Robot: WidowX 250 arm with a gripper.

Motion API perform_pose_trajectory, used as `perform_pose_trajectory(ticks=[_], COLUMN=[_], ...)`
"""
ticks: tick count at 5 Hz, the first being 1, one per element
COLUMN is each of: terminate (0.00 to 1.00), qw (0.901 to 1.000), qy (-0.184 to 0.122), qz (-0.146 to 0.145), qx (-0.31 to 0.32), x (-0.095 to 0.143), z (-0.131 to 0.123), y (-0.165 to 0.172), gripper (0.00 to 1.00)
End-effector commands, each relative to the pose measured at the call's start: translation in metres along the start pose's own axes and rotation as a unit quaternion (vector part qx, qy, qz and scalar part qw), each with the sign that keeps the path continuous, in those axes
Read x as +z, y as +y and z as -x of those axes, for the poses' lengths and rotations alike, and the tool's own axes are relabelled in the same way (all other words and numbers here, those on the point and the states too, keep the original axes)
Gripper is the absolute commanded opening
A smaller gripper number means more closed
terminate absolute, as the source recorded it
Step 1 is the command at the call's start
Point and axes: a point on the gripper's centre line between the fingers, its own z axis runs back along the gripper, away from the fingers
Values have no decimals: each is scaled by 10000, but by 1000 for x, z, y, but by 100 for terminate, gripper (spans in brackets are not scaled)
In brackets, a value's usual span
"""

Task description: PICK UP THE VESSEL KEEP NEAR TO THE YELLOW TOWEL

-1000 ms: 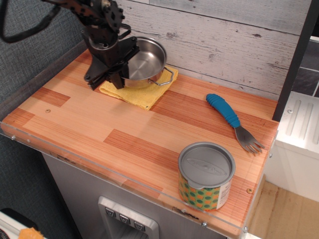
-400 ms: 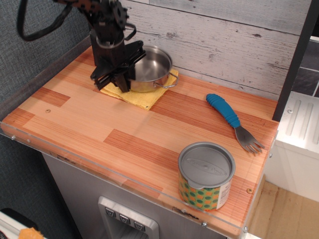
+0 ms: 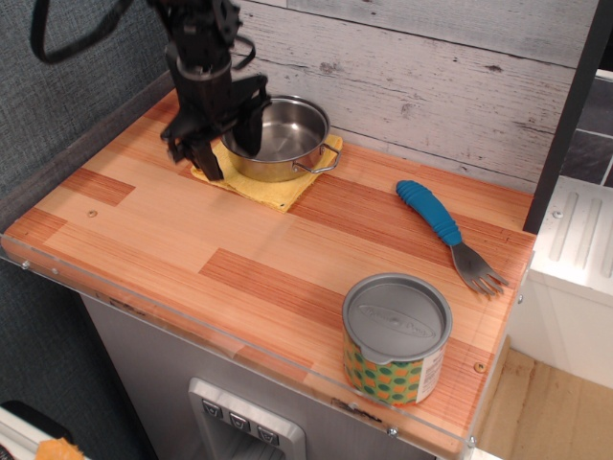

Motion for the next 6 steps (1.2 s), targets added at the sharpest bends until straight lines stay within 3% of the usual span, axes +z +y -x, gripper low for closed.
perform_pose_trajectory(ticks=[1, 3, 4, 6], terminate=[0, 0, 0, 0], qw=[9989, 9943, 9876, 9606], qy=[-292, -317, 0, 301], qz=[303, 465, 369, 527], qx=[-209, -905, -1528, -2712], x=[61, 92, 110, 137], z=[-9, 9, 25, 56], y=[-9, -13, -16, -29], gripper=[100, 100, 100, 100])
